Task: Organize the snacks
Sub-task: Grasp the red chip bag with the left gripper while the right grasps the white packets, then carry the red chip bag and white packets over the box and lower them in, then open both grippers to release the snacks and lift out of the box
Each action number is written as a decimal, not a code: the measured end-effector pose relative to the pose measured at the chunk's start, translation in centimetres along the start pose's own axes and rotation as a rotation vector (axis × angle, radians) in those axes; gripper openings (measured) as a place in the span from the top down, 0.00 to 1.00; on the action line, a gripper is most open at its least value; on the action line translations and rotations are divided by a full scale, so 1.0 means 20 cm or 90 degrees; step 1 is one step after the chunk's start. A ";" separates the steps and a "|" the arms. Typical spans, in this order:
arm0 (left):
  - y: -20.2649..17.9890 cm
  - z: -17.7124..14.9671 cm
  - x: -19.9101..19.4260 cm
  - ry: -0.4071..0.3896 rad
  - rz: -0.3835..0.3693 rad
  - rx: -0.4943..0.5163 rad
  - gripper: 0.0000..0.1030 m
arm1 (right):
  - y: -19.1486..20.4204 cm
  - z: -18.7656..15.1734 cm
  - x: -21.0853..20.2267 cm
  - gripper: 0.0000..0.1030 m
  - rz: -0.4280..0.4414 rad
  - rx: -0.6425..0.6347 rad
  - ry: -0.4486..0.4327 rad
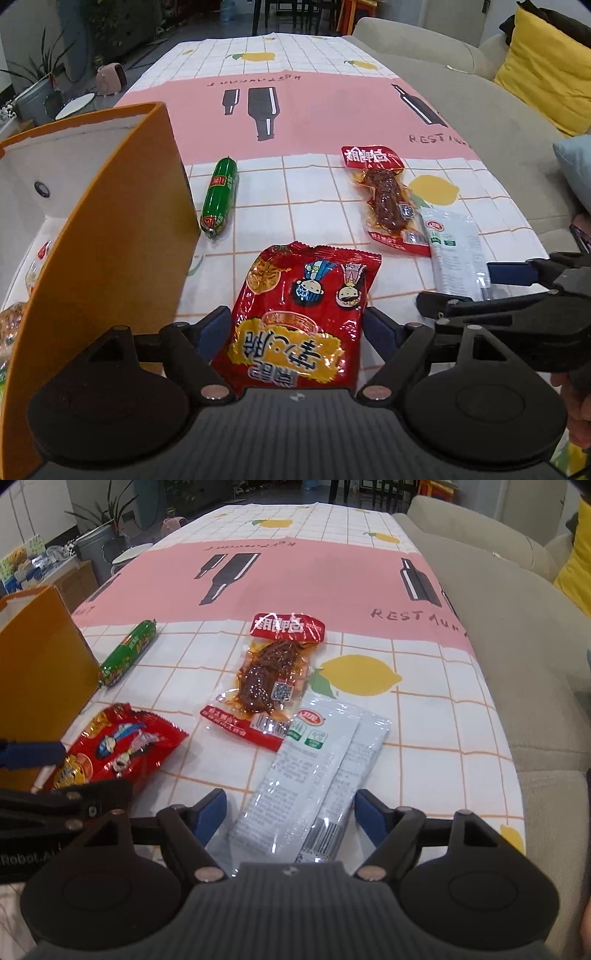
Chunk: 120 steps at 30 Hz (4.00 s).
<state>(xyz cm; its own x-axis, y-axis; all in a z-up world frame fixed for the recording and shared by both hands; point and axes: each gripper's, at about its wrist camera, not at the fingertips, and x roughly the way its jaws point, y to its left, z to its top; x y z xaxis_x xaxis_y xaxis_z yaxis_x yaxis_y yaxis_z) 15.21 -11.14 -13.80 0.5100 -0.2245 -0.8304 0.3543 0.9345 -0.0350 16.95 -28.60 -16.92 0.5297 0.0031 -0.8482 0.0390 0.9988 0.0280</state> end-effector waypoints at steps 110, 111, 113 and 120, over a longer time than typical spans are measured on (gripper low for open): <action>1.01 -0.10 -0.41 0.276 0.076 0.119 0.09 | 1.63 0.16 -0.31 0.46 0.277 -0.479 0.203; 1.01 -0.10 -0.41 0.276 0.079 0.119 0.08 | 1.62 0.16 -0.31 0.44 0.276 -0.479 0.201; 1.01 -0.10 -0.41 0.276 0.090 0.122 0.06 | 1.62 0.17 -0.32 0.41 0.275 -0.476 0.199; 1.01 -0.09 -0.48 0.254 0.093 0.111 0.06 | 1.59 0.17 -0.35 0.33 0.278 -0.473 0.181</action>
<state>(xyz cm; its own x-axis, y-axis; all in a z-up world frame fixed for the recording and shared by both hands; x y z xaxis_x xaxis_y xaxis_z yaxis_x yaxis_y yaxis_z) 16.02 10.45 -7.46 0.2344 0.0614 -0.9702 0.4449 0.8806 0.1632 17.33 2.99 -8.21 0.1367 0.3017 -0.9435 -0.7247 0.6799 0.1124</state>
